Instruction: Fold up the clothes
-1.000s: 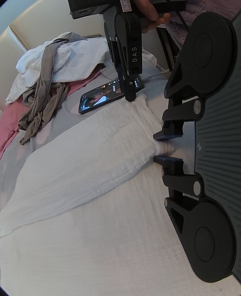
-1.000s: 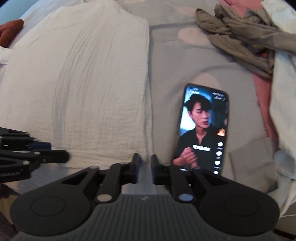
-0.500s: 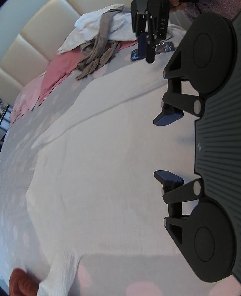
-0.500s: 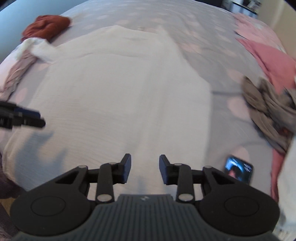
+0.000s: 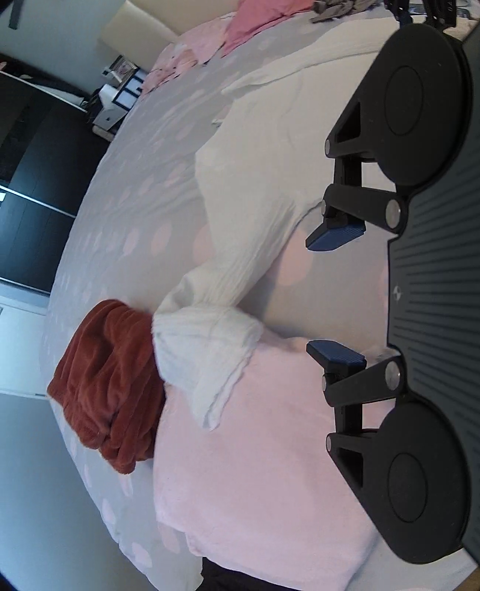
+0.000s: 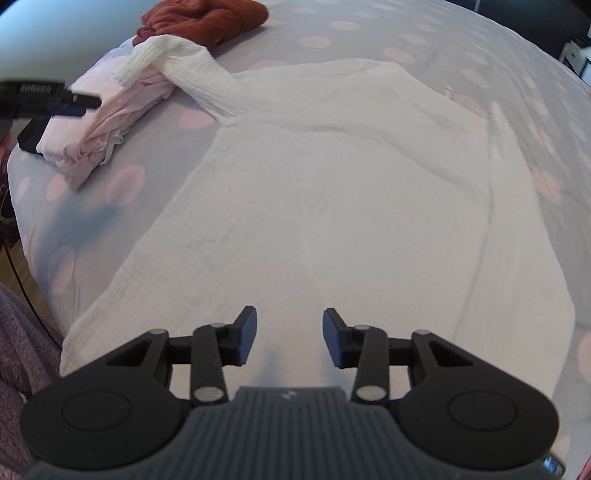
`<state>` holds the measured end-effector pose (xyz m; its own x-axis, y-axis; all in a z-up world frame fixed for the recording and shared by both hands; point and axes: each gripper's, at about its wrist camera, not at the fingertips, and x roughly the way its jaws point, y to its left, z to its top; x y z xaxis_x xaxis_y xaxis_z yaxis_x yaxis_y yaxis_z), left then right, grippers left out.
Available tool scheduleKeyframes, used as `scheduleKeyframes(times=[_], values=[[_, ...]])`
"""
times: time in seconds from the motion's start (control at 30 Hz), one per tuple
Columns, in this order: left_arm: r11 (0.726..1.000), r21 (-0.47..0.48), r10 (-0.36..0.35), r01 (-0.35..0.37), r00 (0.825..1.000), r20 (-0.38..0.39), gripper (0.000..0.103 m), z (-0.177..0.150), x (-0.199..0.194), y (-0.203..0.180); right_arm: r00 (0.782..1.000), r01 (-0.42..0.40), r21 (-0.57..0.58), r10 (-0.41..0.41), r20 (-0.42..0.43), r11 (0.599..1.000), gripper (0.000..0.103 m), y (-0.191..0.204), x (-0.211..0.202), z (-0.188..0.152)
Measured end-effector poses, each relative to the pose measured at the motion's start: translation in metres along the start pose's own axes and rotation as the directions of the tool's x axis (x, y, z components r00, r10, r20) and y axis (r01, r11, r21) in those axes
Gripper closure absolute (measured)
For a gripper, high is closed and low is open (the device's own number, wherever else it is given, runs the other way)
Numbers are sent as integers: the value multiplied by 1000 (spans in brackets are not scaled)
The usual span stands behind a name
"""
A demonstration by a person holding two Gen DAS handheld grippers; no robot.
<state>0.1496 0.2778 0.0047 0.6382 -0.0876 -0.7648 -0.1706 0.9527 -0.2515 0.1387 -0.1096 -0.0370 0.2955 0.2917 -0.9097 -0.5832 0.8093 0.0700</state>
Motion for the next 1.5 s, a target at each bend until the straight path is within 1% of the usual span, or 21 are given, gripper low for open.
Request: scheduleKeyframes(times=[0.1, 0.23, 0.27, 0.33, 0.37, 0.43, 0.57, 0.67, 0.73, 0.8, 0.83, 0.9, 0.97, 1.07, 1.1, 1.17, 1.2, 1.23, 1.37, 1.43, 1.5], values=[[1000, -15, 22, -22, 999, 29, 50, 18, 15, 11, 1000, -17, -12, 17, -2, 1000, 59, 7, 18, 23], [997, 36, 59, -61, 997, 57, 51, 36, 38, 13, 999, -49, -4, 49, -1, 999, 59, 13, 38, 49], [995, 56, 80, -83, 995, 58, 56, 39, 43, 12, 999, -54, -2, 54, 0, 999, 59, 14, 43, 54], [989, 92, 114, -119, 992, 61, 89, 45, 51, 10, 998, -56, 1, 56, 3, 998, 59, 15, 47, 59], [986, 109, 119, -125, 991, 60, 96, 48, 53, 9, 998, -56, 2, 56, 4, 998, 59, 15, 49, 61], [983, 139, 113, -124, 990, 89, 99, 51, 49, 7, 998, -58, 6, 58, 6, 998, 58, 15, 52, 64], [966, 234, 59, -108, 976, 209, 103, 53, 14, -9, 998, -64, 34, 63, 13, 997, 58, 6, 50, 60], [932, 356, -27, -65, 969, 247, 103, 46, -20, -36, 998, -67, 73, 66, 19, 995, 56, -5, 46, 54], [898, 438, -73, -47, 965, 254, 103, 38, -39, -57, 997, -69, 102, 67, 27, 992, 55, -12, 43, 50], [859, 512, -116, -18, 966, 229, 103, 26, -53, -78, 997, -71, 131, 67, 35, 989, 55, -19, 40, 45], [844, 536, -123, -12, 968, 217, 103, 20, -57, -87, 997, -74, 144, 69, 39, 987, 55, -22, 38, 44], [830, 557, -111, -21, 973, 203, 103, 9, -60, -100, 996, -85, 169, 78, 47, 982, 54, -26, 35, 42], [835, 548, -80, -42, 977, 197, 103, 5, -56, -102, 994, -99, 174, 90, 57, 980, 53, -26, 31, 40], [855, 512, -19, -83, 982, 189, 103, 5, -44, -94, 991, -123, 161, 113, 69, 979, 47, -20, 27, 37], [859, 502, 3, -100, 982, 190, 100, 5, -40, -91, 990, -133, 156, 123, 71, 979, 47, -18, 26, 36], [862, 487, 52, -141, 980, 191, 83, 7, -29, -80, 987, -150, 144, 141, 72, 978, 47, -15, 24, 34], [865, 475, 76, -162, 978, 195, 68, 8, -22, -75, 987, -154, 137, 145, 72, 979, 47, -14, 23, 33], [866, 466, 94, -179, 975, 199, 59, 9, -16, -69, 986, -156, 131, 148, 71, 979, 46, -13, 22, 32], [861, 454, 161, -228, 970, 182, 55, 13, 17, -53, 986, -160, 136, 152, 67, 978, 46, -17, 23, 30], [862, 442, 189, -246, 967, 168, 55, 16, 36, -44, 987, -157, 148, 148, 65, 976, 45, -21, 24, 28], [863, 440, 198, -248, 968, 156, 59, 20, 51, -38, 987, -157, 160, 149, 61, 975, 45, -25, 26, 27]])
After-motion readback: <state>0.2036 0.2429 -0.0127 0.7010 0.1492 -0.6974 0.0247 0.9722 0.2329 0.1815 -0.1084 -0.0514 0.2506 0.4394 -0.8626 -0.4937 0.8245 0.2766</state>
